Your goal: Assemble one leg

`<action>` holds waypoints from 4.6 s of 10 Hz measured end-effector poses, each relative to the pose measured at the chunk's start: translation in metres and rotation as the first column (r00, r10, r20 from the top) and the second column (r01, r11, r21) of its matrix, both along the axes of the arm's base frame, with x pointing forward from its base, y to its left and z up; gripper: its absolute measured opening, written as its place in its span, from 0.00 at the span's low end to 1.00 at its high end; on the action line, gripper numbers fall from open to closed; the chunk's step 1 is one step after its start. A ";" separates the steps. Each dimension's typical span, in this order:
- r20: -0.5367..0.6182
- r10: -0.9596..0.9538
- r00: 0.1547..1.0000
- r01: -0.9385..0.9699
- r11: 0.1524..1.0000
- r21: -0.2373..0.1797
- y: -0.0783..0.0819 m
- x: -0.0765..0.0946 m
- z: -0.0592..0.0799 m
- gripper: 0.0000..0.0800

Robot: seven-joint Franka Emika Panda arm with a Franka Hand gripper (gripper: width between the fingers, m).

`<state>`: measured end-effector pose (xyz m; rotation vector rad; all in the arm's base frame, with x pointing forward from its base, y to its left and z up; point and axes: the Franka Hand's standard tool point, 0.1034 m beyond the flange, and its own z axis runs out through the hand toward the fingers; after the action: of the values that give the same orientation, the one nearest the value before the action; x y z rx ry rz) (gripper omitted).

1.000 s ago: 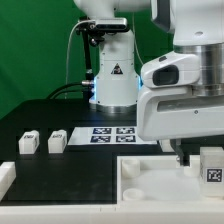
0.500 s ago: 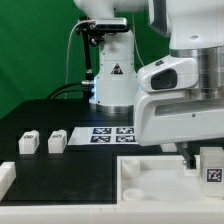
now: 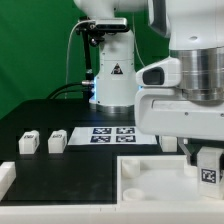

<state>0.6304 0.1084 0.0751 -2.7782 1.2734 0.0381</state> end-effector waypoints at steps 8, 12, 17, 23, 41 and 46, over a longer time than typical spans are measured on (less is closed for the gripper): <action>-0.083 -0.558 0.825 0.561 0.827 0.017 -0.004 -0.003 0.000 0.62; 0.030 -0.012 0.999 0.011 0.999 0.040 0.005 0.000 -0.001 0.81; 0.022 0.756 0.654 -0.756 0.655 -0.006 0.000 -0.002 0.002 0.81; 0.066 0.751 0.657 -0.753 0.659 -0.001 -0.015 0.009 0.012 0.69; -0.014 -0.456 0.890 0.454 0.882 0.126 -0.013 0.032 0.018 0.77; 0.116 0.032 0.993 -0.040 0.996 0.074 -0.017 0.016 0.016 0.81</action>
Offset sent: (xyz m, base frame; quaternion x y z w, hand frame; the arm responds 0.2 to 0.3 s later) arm 0.0177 -0.0120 0.0214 0.0550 -0.0081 0.2724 0.9606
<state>0.6466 0.0918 0.0909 -2.6958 1.1695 -0.0676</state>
